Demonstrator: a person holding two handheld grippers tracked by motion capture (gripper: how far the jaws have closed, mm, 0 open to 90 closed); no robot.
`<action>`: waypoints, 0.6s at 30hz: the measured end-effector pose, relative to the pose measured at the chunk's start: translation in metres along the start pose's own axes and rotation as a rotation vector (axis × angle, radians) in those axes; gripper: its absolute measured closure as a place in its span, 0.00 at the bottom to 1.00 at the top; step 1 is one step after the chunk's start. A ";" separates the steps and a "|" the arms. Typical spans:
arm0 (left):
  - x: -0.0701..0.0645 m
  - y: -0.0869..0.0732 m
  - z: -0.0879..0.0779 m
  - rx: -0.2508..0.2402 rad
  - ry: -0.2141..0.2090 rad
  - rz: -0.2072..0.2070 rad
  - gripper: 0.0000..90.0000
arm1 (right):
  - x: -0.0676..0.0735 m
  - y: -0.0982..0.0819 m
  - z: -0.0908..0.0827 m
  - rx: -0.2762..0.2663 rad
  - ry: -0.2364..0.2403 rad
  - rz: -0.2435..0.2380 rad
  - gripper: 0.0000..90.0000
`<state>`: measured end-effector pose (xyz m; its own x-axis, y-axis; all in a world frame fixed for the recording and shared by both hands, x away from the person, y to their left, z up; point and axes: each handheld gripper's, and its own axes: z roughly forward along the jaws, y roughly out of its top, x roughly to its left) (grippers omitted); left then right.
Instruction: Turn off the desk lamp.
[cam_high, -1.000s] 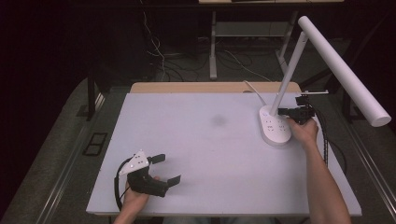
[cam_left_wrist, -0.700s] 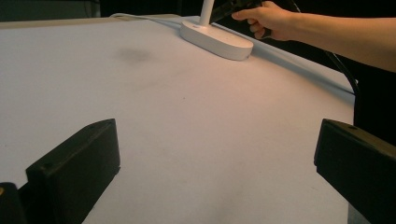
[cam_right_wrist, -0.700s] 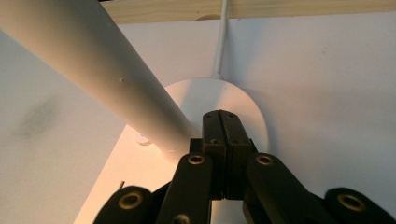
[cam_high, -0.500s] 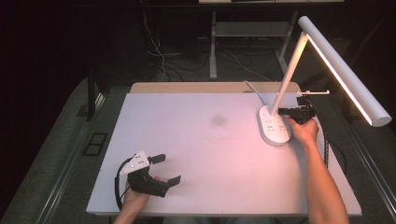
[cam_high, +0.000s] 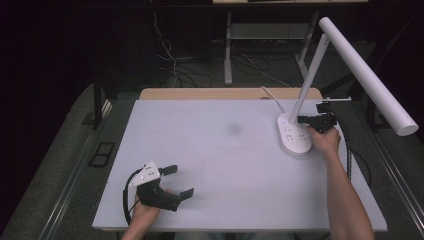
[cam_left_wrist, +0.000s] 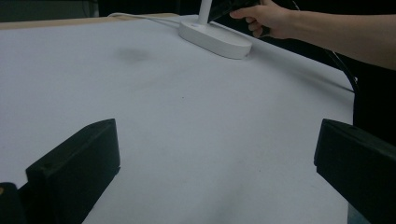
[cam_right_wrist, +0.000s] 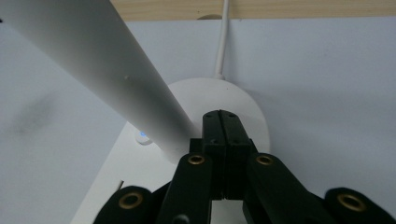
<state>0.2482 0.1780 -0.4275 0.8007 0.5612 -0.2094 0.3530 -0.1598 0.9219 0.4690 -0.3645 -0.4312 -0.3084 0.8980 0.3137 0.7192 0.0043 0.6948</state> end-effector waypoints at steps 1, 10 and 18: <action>0.000 0.000 0.000 0.000 0.000 0.002 0.00 | 0.000 0.000 0.000 0.000 0.000 0.000 1.00; 0.000 0.000 0.000 -0.002 0.001 0.000 0.00 | -0.003 0.000 -0.002 0.004 0.012 0.018 1.00; 0.000 0.000 0.000 0.001 0.001 0.000 0.00 | -0.002 0.000 -0.002 0.005 0.010 0.016 1.00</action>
<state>0.2482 0.1785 -0.4277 0.8002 0.5621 -0.2093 0.3538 -0.1605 0.9214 0.4684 -0.3668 -0.4309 -0.3027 0.8938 0.3310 0.7273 -0.0078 0.6862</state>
